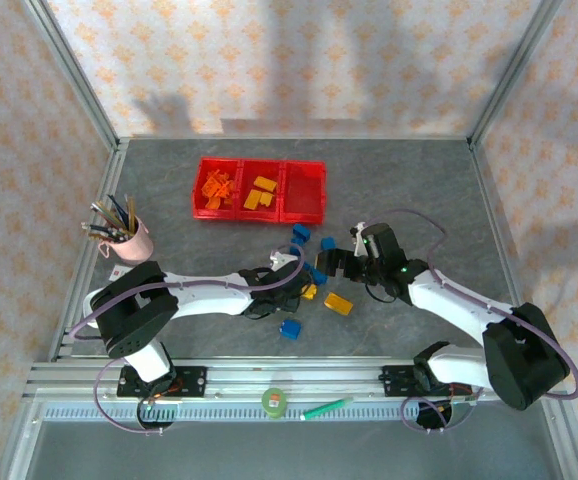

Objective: Sort the legos into containers by color
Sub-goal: Pick up the lego from the middle-left of the table, then place the lego in the container.

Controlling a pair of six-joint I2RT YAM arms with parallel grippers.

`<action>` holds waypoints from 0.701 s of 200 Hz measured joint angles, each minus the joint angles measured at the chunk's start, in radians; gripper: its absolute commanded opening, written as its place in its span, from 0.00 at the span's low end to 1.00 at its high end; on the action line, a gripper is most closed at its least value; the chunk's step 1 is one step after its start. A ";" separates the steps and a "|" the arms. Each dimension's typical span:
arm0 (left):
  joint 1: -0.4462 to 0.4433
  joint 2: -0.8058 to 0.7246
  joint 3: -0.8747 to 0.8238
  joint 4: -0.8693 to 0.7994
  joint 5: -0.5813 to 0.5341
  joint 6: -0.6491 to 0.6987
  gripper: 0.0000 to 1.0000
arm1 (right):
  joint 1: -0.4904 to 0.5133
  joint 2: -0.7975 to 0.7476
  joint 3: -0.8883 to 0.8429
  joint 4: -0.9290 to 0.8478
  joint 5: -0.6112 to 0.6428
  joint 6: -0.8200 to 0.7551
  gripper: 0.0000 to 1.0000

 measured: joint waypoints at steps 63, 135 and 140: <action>0.077 -0.154 -0.002 -0.027 -0.041 0.000 0.42 | 0.000 0.008 0.069 0.010 -0.007 0.008 1.00; 0.365 -0.124 0.216 -0.092 -0.090 0.106 0.42 | 0.000 0.098 0.166 0.053 0.003 0.052 1.00; 0.380 -0.106 0.243 -0.090 -0.090 0.113 0.42 | 0.000 0.104 0.173 0.054 0.007 0.054 1.00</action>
